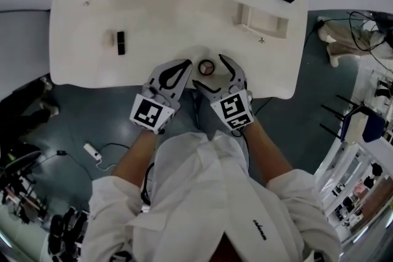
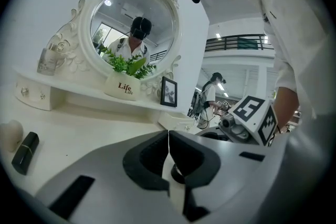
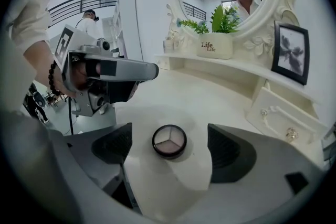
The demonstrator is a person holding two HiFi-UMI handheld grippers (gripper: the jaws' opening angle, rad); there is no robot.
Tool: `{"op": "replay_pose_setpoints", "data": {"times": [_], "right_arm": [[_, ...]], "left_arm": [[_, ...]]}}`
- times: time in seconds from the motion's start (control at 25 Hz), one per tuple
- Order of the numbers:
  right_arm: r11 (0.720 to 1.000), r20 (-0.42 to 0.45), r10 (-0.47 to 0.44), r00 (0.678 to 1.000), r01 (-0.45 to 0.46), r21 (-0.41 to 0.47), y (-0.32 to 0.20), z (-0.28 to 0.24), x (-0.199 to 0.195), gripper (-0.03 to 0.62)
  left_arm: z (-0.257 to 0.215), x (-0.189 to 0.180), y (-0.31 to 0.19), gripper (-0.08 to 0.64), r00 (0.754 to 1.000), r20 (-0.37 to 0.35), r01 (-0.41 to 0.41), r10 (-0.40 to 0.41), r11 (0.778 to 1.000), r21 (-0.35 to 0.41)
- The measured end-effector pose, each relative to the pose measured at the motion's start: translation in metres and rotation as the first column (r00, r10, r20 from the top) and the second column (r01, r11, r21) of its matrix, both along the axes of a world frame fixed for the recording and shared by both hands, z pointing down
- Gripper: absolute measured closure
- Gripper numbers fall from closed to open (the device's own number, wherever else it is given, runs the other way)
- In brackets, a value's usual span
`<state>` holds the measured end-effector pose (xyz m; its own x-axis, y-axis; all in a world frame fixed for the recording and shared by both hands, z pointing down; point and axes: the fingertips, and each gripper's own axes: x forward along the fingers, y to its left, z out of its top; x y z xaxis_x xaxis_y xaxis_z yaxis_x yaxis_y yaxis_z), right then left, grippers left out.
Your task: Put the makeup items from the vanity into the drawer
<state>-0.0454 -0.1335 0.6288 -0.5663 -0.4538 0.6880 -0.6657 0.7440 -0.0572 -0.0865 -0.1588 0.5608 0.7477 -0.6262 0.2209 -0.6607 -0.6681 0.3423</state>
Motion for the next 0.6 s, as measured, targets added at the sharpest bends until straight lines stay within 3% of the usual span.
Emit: {"op": "replay_pose_setpoints", "data": {"times": [0.48, 0.6], "right_arm": [[1.0, -0.029, 0.0, 1.0, 0.0, -0.006, -0.003, 0.017, -0.005, 0.135], [1.0, -0.031, -0.004, 1.0, 0.004, -0.006, -0.004, 0.019, -0.008, 0.164]], "left_arm": [[0.013, -0.006, 0.0, 0.534, 1.0, 0.01, 0.0, 0.0, 1.0, -0.026], [0.015, -0.009, 0.0, 0.534, 1.0, 0.011, 0.001, -0.001, 0.999, -0.032]]}}
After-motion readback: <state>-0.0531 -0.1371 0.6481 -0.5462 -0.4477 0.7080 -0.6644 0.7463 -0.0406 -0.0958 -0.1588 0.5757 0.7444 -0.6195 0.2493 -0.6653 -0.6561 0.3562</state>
